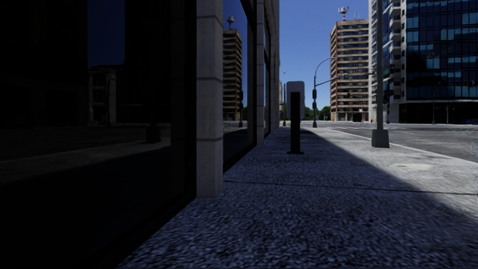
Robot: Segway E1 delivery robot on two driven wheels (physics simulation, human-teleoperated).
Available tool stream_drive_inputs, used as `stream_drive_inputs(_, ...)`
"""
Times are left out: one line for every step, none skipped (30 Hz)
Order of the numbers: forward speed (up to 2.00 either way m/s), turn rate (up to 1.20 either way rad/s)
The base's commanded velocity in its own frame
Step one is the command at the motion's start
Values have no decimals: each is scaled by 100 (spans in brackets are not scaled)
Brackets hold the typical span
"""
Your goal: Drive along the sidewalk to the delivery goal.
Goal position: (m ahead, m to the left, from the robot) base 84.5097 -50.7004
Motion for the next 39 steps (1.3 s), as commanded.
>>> stream_drive_inputs(139, -46)
stream_drive_inputs(136, -46)
stream_drive_inputs(135, -46)
stream_drive_inputs(135, -46)
stream_drive_inputs(135, -46)
stream_drive_inputs(135, -46)
stream_drive_inputs(135, -42)
stream_drive_inputs(135, -40)
stream_drive_inputs(135, -40)
stream_drive_inputs(135, -40)
stream_drive_inputs(135, -40)
stream_drive_inputs(135, -40)
stream_drive_inputs(135, -40)
stream_drive_inputs(135, -40)
stream_drive_inputs(135, -40)
stream_drive_inputs(135, -31)
stream_drive_inputs(135, -31)
stream_drive_inputs(135, -12)
stream_drive_inputs(135, 0)
stream_drive_inputs(135, 0)
stream_drive_inputs(135, 0)
stream_drive_inputs(135, 0)
stream_drive_inputs(135, 0)
stream_drive_inputs(135, 0)
stream_drive_inputs(135, 0)
stream_drive_inputs(135, 0)
stream_drive_inputs(135, 0)
stream_drive_inputs(135, 0)
stream_drive_inputs(135, 0)
stream_drive_inputs(135, 0)
stream_drive_inputs(135, 0)
stream_drive_inputs(135, 0)
stream_drive_inputs(135, 0)
stream_drive_inputs(135, 0)
stream_drive_inputs(130, 0)
stream_drive_inputs(100, 0)
stream_drive_inputs(57, 0)
stream_drive_inputs(57, 0)
stream_drive_inputs(11, 0)
